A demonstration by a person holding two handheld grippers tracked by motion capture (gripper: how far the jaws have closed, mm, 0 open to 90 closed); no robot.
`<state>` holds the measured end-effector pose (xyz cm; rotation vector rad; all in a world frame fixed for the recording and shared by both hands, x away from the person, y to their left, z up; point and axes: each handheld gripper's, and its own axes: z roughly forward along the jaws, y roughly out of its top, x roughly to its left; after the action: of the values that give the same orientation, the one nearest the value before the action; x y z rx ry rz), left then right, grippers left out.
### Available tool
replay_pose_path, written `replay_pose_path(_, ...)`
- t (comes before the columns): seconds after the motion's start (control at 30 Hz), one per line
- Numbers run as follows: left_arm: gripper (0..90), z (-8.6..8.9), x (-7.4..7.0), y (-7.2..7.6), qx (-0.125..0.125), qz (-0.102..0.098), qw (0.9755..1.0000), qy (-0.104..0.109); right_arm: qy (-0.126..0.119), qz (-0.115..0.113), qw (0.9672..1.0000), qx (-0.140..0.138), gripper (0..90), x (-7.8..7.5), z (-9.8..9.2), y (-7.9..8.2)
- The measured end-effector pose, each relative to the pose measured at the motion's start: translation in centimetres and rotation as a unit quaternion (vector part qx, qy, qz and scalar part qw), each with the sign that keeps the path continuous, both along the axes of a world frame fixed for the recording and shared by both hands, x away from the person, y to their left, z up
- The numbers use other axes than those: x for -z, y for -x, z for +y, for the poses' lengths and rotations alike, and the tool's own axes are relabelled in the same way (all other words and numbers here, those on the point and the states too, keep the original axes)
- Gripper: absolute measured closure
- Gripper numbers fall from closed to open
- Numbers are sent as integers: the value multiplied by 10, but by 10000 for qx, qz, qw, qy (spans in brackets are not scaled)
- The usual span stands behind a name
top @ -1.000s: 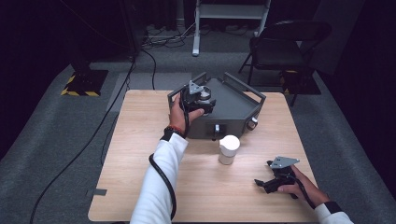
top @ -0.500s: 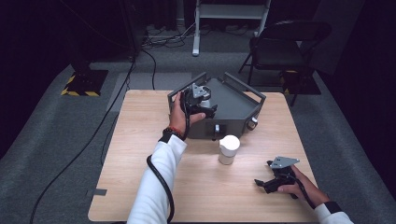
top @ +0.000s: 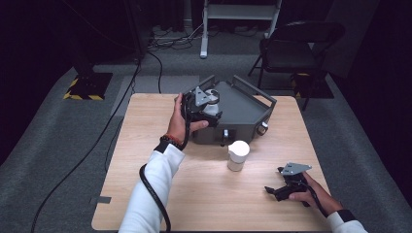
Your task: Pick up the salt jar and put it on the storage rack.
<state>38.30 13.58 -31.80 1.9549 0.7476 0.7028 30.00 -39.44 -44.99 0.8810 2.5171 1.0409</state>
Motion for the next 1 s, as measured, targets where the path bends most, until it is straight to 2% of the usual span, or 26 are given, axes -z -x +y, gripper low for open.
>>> replay_pose_path(0.2,7,7,-3,15,137,-103,9998,-73,-1,1,10000,0,0,0,0,0)
replay_pose_path(0.33,7,10,-6,22,219,-50,9995,-216,-2,1,10000,0,0,0,0,0)
replay_pose_path(0.43,7,11,-5,29,217,-85,9990,-389,-1,1,10000,-1,0,0,0,0)
replay_pose_path(0.73,7,29,3,52,338,-180,9989,-270,0,1,10000,0,0,0,0,0)
replay_pose_path(0.9,7,40,15,61,350,-139,9991,-189,0,1,10000,1,0,0,0,0)
replay_pose_path(1.0,7,45,21,65,343,-90,9991,-218,1,1,10000,0,0,0,0,0)
